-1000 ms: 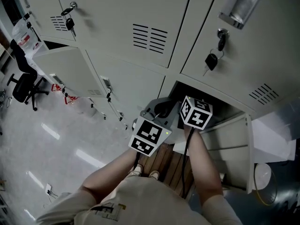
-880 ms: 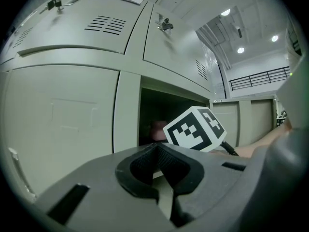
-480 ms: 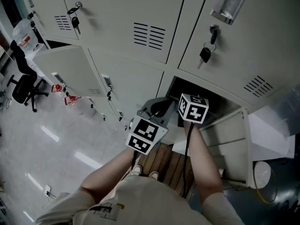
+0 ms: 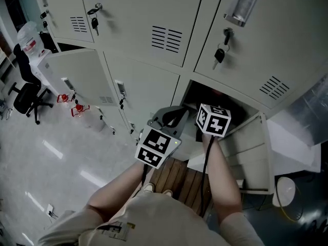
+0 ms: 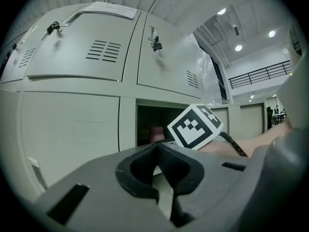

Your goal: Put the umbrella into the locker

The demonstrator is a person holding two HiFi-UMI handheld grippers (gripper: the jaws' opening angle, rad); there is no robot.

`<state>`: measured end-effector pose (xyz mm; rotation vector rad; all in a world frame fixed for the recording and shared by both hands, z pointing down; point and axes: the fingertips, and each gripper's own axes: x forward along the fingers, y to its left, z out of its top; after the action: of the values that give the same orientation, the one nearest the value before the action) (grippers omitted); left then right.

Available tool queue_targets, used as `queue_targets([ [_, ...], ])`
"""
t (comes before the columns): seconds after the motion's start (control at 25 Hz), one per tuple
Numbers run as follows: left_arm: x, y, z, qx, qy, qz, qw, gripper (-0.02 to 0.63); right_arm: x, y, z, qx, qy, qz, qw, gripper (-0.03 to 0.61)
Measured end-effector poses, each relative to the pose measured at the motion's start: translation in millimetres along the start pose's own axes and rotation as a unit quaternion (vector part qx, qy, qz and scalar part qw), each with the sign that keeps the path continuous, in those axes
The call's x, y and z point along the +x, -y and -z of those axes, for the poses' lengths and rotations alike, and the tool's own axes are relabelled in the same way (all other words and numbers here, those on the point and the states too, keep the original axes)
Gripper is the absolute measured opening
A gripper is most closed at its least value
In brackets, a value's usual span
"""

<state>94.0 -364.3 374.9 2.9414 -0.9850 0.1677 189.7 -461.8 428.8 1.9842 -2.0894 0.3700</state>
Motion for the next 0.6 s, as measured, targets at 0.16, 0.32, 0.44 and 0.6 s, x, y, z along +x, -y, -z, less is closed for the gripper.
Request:
queue_targets([
  [0.16,-7.9,3.2,-13.3,0.013,0.011,-0.003,0.9998,0.008,-23.5,-0.4,-14.3,0.007,0.022,-0.001,1.0,0.153],
  [0.32,-13.4,2.7,-25.2,0.022,0.021,-0.01,0.9995,0.008,-52.0,-4.3,-33.5,0.009,0.052,-0.01,0.999,0.152],
  [0.44,-15.8,2.7,-31.6,0.028,0.024,-0.012,0.9992,0.008,-78.2,-5.6,-49.1,0.008,0.081,-0.014,0.997,0.133],
  [0.6,-22.3,3.2,-43.8,0.035,0.035,-0.015,0.9987,0.008,-116.3,-5.8,-68.9,-0.006,0.122,-0.009,0.993,0.103],
])
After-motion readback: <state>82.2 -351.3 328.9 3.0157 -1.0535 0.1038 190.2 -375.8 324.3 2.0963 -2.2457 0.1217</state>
